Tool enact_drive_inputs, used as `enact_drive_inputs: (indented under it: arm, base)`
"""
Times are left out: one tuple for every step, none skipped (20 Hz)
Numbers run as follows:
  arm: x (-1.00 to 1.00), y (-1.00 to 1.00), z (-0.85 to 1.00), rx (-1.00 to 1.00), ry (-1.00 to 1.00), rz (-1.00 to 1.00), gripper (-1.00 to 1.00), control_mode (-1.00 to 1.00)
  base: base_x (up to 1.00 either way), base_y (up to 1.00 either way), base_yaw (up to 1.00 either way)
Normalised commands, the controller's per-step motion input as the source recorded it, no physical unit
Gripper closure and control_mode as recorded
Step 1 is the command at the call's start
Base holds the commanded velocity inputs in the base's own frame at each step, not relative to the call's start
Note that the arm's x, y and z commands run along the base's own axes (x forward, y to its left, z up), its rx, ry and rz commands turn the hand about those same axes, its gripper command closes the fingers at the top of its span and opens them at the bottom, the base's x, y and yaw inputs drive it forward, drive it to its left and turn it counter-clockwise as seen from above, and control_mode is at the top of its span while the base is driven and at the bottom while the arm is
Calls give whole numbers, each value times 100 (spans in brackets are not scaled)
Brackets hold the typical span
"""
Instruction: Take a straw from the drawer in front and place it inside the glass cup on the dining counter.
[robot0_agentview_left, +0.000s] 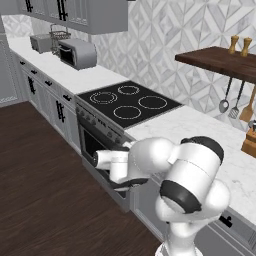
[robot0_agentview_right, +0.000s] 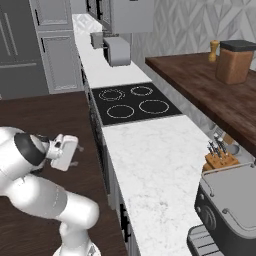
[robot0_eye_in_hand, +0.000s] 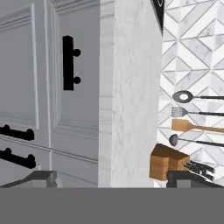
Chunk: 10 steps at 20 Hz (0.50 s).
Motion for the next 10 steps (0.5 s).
enact_drive_inputs:
  arm:
    - [40, -31, -50, -15, 0, -3, -100, -100]
    - [39, -27, -44, -14, -5, -1, -100, -100]
    - [43, -26, -51, -13, -3, -1, -100, -100]
    - [45, -28, -53, -13, -1, -2, -100, -100]
    - [40, -29, -54, -12, -2, -3, -100, -100]
    - [39, -27, -54, -13, -1, -3, -100, -100]
    - [38, -21, -51, -13, -2, -3, -100, -100]
    - [46, -11, -47, -14, -1, -3, -100, -100]
    - [47, -7, -44, -13, 0, -3, -100, -100]
    - [46, -9, -41, -12, 0, -3, -100, -100]
  base:
    - [0, 0, 0]
    - [0, 0, 0]
    - [0, 0, 0]
    - [0, 0, 0]
    - [0, 0, 0]
    - [0, 0, 0]
    - [0, 0, 0]
    - [0, 0, 0]
    - [0, 0, 0]
    - [0, 0, 0]
